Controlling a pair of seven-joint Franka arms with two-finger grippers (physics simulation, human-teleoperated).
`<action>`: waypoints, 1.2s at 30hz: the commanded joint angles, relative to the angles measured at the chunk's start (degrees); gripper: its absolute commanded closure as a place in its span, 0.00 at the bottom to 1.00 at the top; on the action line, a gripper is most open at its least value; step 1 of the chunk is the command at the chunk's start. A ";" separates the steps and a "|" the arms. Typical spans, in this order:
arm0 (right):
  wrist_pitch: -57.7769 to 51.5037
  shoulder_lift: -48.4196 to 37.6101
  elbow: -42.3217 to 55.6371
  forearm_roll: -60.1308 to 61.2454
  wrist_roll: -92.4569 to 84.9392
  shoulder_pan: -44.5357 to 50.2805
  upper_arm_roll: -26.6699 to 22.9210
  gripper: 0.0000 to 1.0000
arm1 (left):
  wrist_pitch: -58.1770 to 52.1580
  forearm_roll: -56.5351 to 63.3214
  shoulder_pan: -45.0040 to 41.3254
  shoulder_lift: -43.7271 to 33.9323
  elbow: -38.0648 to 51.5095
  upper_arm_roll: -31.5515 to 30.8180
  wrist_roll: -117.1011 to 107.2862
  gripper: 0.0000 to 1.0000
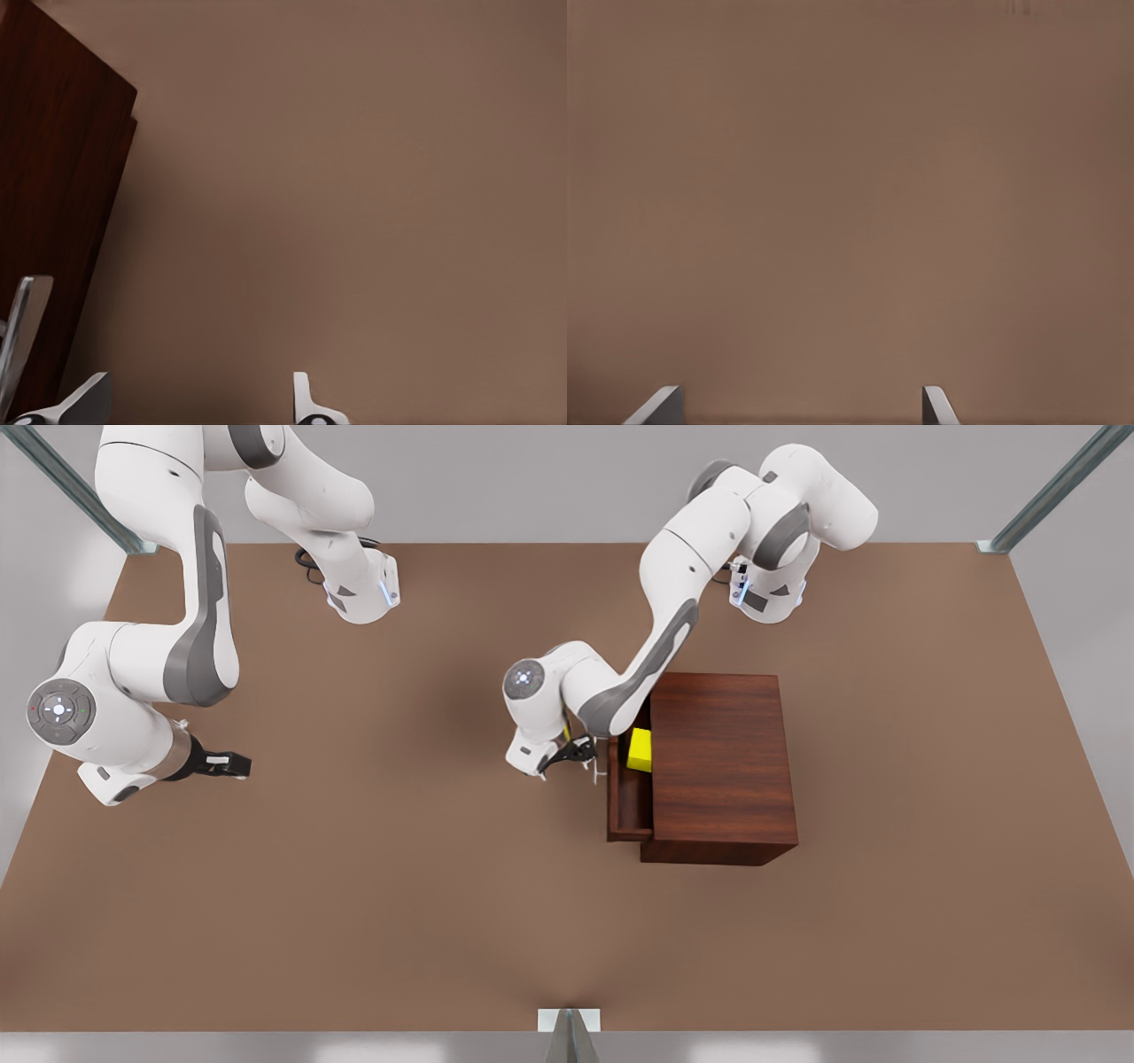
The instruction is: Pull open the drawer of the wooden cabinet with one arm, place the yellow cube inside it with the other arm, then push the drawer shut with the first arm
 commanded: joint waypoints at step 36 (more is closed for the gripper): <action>-0.04 -0.06 0.03 -1.02 -2.69 0.06 0.00 0.00 | -18.75 -12.68 38.02 -33.39 -10.99 0.11 60.17 0.00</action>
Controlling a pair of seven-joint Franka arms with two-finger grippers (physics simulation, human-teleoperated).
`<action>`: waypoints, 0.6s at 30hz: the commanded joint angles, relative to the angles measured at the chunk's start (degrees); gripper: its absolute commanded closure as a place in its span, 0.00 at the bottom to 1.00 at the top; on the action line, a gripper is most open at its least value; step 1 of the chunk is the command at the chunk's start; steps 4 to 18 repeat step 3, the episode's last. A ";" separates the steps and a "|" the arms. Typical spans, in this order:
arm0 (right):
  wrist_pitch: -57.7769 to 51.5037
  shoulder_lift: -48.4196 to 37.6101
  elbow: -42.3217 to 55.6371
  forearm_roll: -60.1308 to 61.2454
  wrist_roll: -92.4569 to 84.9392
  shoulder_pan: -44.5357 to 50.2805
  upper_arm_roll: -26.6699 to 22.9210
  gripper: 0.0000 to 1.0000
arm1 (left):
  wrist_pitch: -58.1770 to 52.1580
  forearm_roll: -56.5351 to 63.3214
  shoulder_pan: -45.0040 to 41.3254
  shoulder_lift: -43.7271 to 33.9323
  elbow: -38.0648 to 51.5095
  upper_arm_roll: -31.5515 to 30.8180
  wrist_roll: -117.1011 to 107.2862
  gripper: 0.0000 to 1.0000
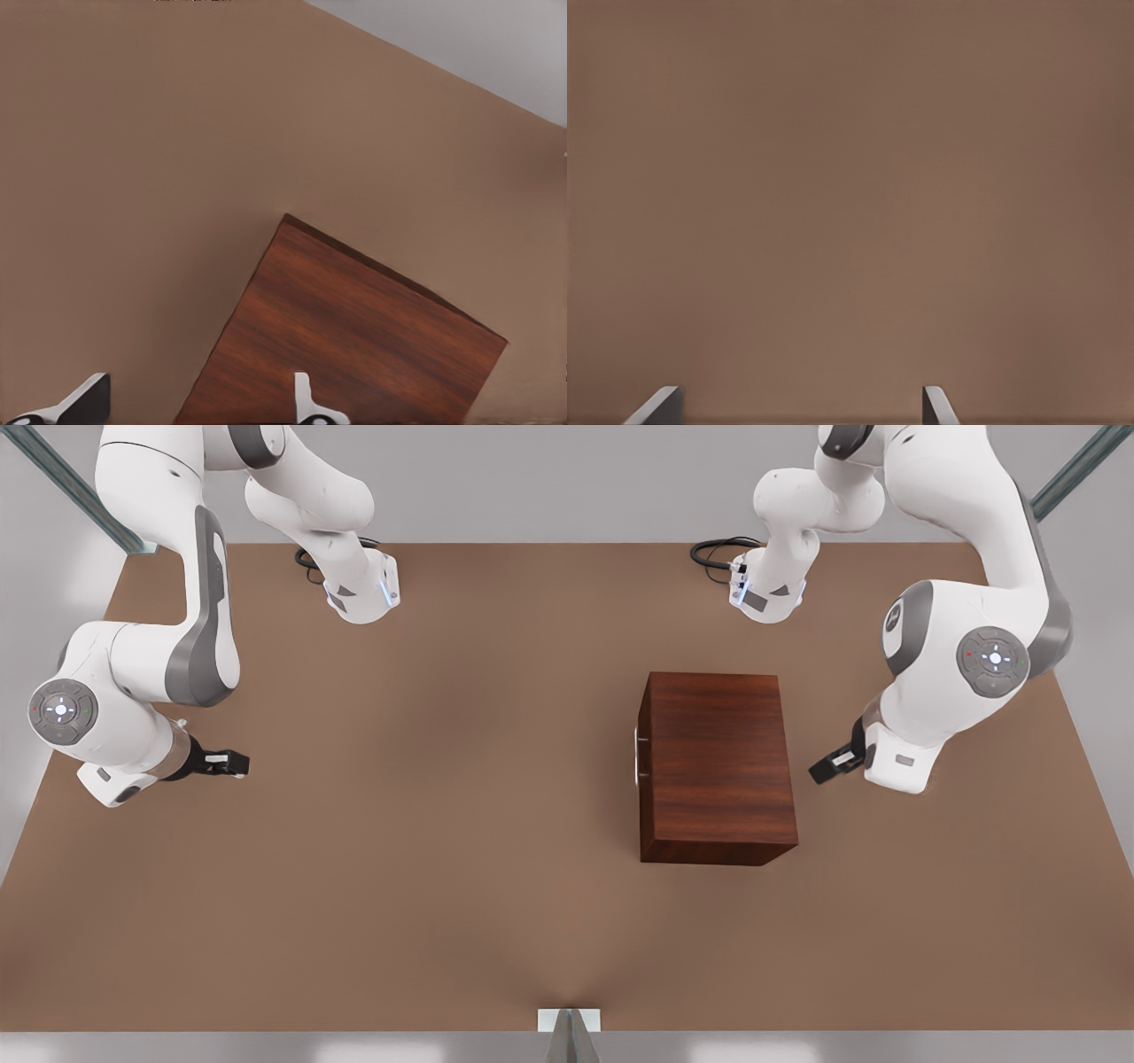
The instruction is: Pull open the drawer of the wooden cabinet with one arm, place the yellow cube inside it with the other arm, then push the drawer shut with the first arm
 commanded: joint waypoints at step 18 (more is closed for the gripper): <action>-0.02 -0.06 0.04 0.04 -0.39 -0.01 0.05 0.00 | -0.39 -0.11 -0.21 -0.18 0.28 -0.21 29.14 0.00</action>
